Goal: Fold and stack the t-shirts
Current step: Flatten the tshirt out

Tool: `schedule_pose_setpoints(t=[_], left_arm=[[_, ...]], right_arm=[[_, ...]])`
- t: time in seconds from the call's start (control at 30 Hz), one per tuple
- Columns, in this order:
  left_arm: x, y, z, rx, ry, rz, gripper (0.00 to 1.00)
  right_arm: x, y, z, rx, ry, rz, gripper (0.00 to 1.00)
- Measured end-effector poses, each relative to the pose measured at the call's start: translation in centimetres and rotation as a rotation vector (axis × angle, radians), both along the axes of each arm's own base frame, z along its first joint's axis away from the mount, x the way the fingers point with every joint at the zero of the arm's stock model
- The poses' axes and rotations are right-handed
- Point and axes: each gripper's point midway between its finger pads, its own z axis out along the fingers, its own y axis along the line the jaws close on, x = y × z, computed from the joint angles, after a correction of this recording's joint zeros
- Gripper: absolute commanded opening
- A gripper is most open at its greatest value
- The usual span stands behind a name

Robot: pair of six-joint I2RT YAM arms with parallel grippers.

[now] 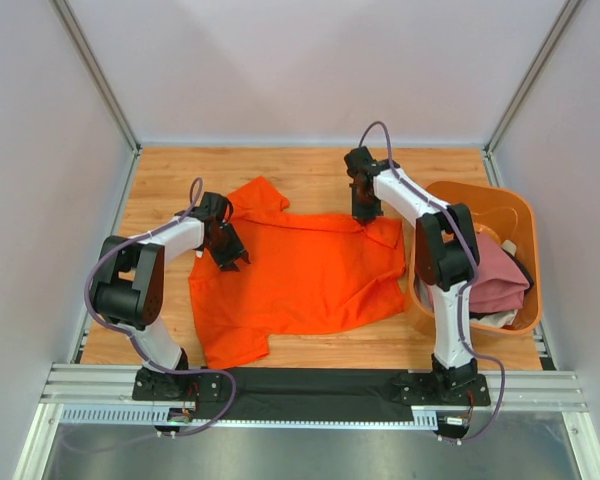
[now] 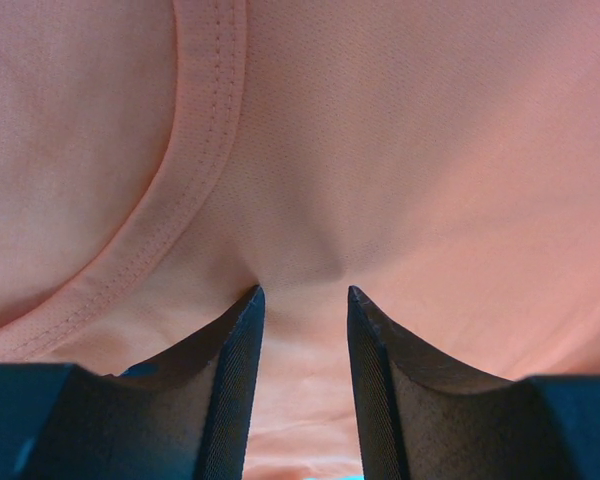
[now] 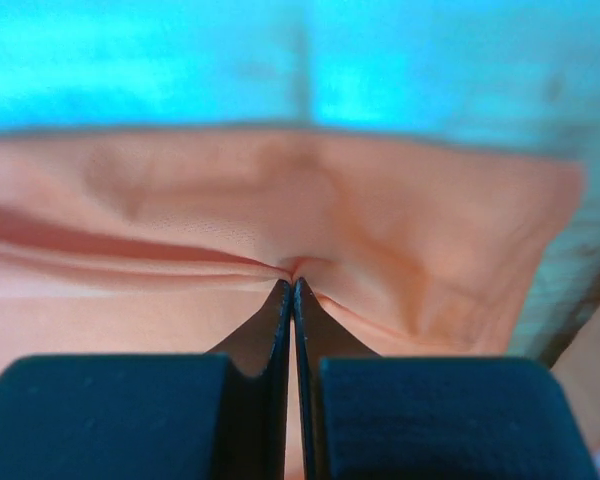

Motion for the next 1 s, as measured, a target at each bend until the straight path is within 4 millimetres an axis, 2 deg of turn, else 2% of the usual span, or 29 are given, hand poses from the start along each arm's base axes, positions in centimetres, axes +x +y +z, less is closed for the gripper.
schedule_pose_setpoints(t=[0.07,0.13,0.17,0.2,0.23,0.3,0.37,0.4,0.5,0.63,0.7,0.77,0.9,1.0], left_arm=[[0.0,0.3,0.0,0.019,0.009,0.005,0.46],[-0.2,0.8,0.0,0.049,0.019,0.007,0.46],[-0.2,1.1,0.1,0.065,0.024,0.007,0.47],[-0.2,1.4,0.2,0.082,0.028,0.006,0.47],[-0.2,1.6,0.3,0.097,0.033,0.001,0.48],[0.3,2.0,1.0,0.119,0.022,-0.011,0.51],[1.3,2.0,2.1,0.125,-0.008,-0.029,0.55],[2.0,1.9,2.8,0.125,-0.036,-0.041,0.56],[3.8,1.6,4.6,0.123,-0.12,-0.075,0.56],[6.3,1.4,6.6,0.107,-0.22,-0.108,0.55],[8.6,1.2,7.6,0.073,-0.28,-0.118,0.55],[11.8,1.1,8.2,0.049,-0.343,-0.131,0.55],[18.1,0.7,7.8,0.036,-0.412,-0.145,0.53],[21.2,0.3,5.7,0.04,-0.402,-0.151,0.53]], right_arm=[[2.2,0.0,1.1,-0.022,-0.057,-0.012,0.04],[5.0,-0.2,2.1,-0.062,-0.143,-0.032,0.15],[6.6,-0.4,2.7,-0.086,-0.192,-0.039,0.34],[8.1,-0.5,3.1,-0.101,-0.243,-0.045,0.45],[9.5,-0.7,3.3,-0.12,-0.286,-0.045,0.56],[11.6,-1.0,4.1,-0.14,-0.34,-0.054,0.69],[13.7,-1.1,5.2,-0.137,-0.388,-0.069,0.75],[14.0,-1.2,5.8,-0.133,-0.4,-0.075,0.78],[13.3,-1.7,7.3,-0.11,-0.398,-0.087,0.79],[8.9,-2.7,7.8,-0.078,-0.335,-0.092,0.78],[7.1,-2.8,7.7,-0.066,-0.3,-0.086,0.75],[6.7,-2.5,7.5,-0.045,-0.282,-0.078,0.7],[5.9,-1.8,6.7,-0.011,-0.237,-0.066,0.62],[5.3,-1.3,5.6,0.019,-0.206,-0.065,0.6]])
